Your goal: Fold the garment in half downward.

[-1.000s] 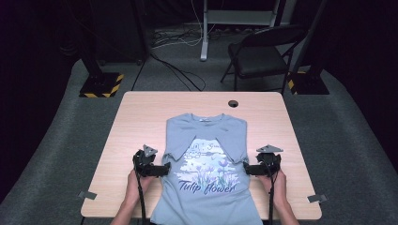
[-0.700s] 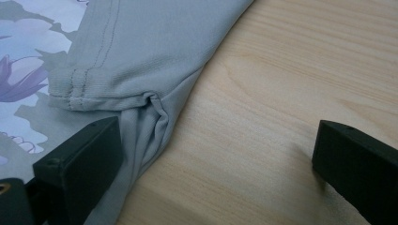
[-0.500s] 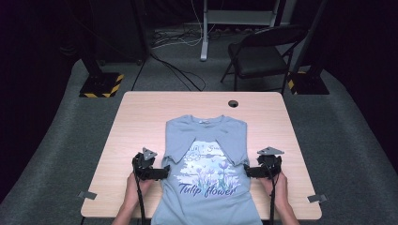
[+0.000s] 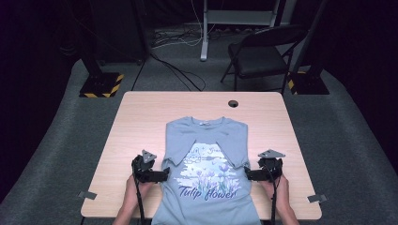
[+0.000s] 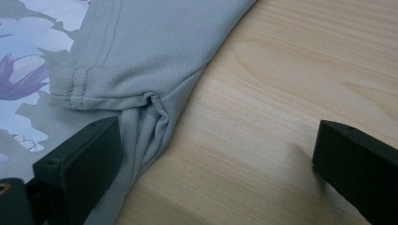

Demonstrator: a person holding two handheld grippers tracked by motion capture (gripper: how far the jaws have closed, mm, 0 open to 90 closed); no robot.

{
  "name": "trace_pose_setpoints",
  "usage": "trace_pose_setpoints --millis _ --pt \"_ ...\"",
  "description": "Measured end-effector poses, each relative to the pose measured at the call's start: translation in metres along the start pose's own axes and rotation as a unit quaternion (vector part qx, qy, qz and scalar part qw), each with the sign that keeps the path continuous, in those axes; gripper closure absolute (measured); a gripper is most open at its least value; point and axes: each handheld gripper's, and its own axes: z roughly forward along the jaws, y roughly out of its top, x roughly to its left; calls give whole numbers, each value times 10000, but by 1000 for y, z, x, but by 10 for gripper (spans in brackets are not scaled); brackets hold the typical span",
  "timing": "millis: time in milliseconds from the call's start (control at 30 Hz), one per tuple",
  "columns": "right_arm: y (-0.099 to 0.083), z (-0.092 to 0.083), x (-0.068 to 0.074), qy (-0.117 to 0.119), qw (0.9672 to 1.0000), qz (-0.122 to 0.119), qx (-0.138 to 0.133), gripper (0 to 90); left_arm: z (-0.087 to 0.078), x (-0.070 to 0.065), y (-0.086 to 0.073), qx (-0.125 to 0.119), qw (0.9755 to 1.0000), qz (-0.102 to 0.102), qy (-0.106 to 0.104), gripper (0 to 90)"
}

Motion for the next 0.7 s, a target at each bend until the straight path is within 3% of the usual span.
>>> trace_pose_setpoints --millis 700 --pt "-9 -9 5 49 10000 -37 9 9 -10 -4 -10 19 10000 52 -32 22"
